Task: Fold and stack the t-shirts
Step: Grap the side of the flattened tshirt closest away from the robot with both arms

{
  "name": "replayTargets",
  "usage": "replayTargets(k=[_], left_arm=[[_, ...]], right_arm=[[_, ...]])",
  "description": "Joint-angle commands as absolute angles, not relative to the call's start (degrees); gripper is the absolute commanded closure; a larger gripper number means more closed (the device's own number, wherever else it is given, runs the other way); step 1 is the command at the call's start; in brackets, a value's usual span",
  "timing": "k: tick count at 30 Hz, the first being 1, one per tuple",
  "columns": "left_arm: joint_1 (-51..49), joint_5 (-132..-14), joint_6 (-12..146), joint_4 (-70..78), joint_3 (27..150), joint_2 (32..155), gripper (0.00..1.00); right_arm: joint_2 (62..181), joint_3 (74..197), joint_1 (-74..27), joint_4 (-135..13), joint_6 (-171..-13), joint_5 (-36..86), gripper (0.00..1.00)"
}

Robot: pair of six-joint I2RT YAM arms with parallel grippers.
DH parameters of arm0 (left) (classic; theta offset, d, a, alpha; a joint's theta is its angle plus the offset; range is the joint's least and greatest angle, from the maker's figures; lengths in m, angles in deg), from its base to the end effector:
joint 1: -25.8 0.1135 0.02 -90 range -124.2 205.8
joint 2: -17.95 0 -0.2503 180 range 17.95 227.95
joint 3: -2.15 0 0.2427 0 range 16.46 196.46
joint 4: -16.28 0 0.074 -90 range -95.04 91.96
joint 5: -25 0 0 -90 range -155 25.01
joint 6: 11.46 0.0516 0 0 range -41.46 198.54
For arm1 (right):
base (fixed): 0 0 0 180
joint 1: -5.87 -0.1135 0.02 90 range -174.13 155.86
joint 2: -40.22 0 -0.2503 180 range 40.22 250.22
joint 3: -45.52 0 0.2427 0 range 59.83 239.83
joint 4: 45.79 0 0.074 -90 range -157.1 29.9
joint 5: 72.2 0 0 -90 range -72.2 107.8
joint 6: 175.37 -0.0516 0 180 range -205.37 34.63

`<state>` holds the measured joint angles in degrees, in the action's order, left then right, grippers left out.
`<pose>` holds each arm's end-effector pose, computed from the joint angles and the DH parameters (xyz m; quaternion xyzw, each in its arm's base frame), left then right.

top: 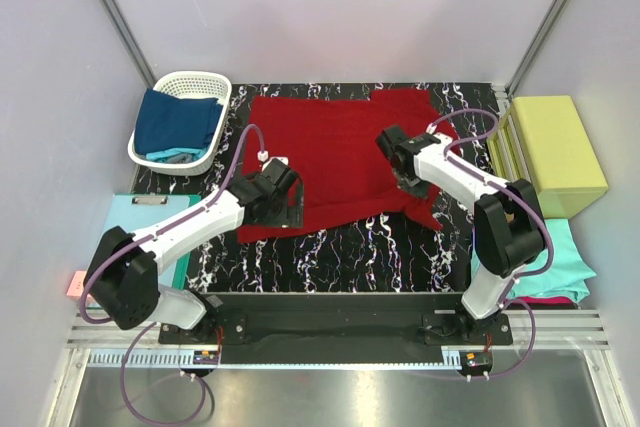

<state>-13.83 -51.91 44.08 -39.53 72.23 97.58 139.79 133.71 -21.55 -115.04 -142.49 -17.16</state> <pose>0.2124 -0.1607 0.2065 0.0195 0.9707 -0.0388 0.2363 0.2963 0.1204 0.1977 0.2674 0.9126 -0.1691 0.2590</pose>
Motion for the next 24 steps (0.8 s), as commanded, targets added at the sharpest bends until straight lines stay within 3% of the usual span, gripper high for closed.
replayTargets(k=[1, 7, 12, 13, 16, 24], left_arm=[[-13.84, -50.76, 43.03, -38.99, 73.50, 98.19, 0.01], [-13.84, -50.58, 42.51, -39.08, 73.15, 99.33, 0.01], [-13.92, -50.76, 42.24, -39.08, 72.97, 99.69, 0.01], [-13.84, -50.84, 42.07, -39.08, 72.89, 99.60, 0.01], [-13.92, -51.46, 41.45, -38.99, 72.97, 99.33, 0.01], [-14.01, -53.04, 41.80, -38.55, 73.94, 100.56, 0.01]], right_arm=[[142.07, 137.96, -18.58, -111.26, -137.85, -18.85, 1.00], [147.96, 142.35, -17.51, -109.85, -134.42, -18.59, 0.96], [146.75, 141.49, -17.95, -107.57, -131.96, -18.06, 0.54], [144.39, 140.87, -18.13, -107.39, -131.60, -18.50, 0.41], [139.19, 137.71, -19.09, -108.70, -131.86, -19.55, 0.30], [130.06, 128.21, -23.40, -115.91, -140.63, -18.41, 0.29]])
